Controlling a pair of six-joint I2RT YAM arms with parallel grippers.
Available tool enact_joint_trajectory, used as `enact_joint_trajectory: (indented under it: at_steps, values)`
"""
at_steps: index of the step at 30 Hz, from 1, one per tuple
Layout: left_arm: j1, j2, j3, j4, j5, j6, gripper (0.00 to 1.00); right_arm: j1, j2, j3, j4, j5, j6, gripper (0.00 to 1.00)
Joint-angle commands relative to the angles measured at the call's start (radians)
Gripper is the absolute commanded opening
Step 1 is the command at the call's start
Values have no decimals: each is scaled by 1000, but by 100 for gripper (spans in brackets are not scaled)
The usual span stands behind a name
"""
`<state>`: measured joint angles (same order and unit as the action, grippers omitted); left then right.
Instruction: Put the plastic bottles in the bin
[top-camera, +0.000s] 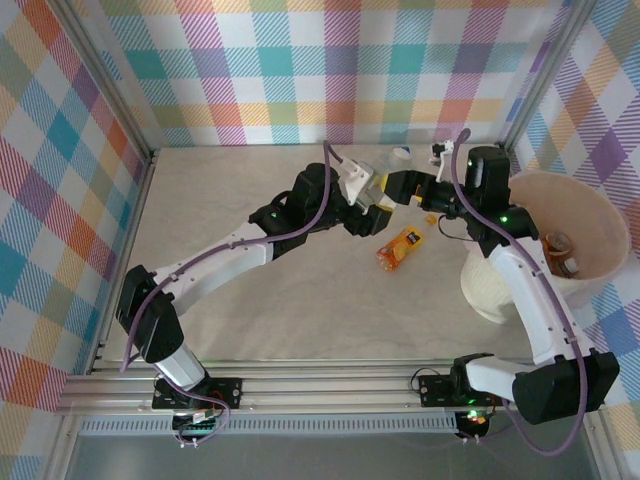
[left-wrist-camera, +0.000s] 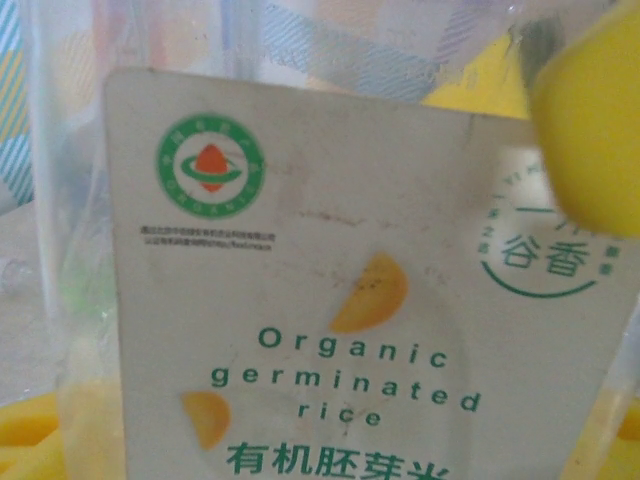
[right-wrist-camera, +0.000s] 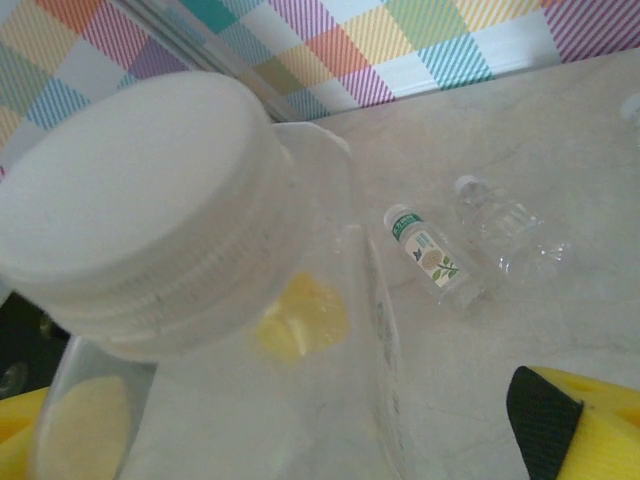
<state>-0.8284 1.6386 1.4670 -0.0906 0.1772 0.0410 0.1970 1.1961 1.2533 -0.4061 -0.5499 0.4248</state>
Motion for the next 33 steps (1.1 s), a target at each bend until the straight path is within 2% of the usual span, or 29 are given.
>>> enact_joint_trajectory:
  at_steps: [1, 6, 13, 17, 19, 21, 25, 29, 33]
  values:
    - [-12, -36, 7, 68, 94, -8, 78, 2, -14, 5, 32, -42, -74, 92]
    - [-12, -22, 25, 78, 135, -20, 78, 3, 7, 35, 17, 33, -76, 83]
    - [-12, 26, 75, 44, 134, -20, 78, 4, 12, 38, 22, 28, -37, 74]
    - [-14, 58, 115, 24, 133, -18, 78, 5, 28, 43, 2, 2, -43, 73]
    - [-21, 75, 139, 6, 101, -5, 78, 5, 47, 68, -34, -33, -49, 75]
    - [-25, 88, 153, -3, 70, 7, 78, 5, 60, 96, -81, -28, -54, 73]
    - [-28, 112, 180, -24, 56, 7, 80, 5, 43, 94, -112, 38, -68, 63]
    - [-26, 121, 193, -32, 86, -11, 87, 6, 20, 88, -128, 132, -87, 54]
    - [-25, 104, 183, -17, 99, -30, 96, 2, -64, 57, -18, 249, -81, 49]
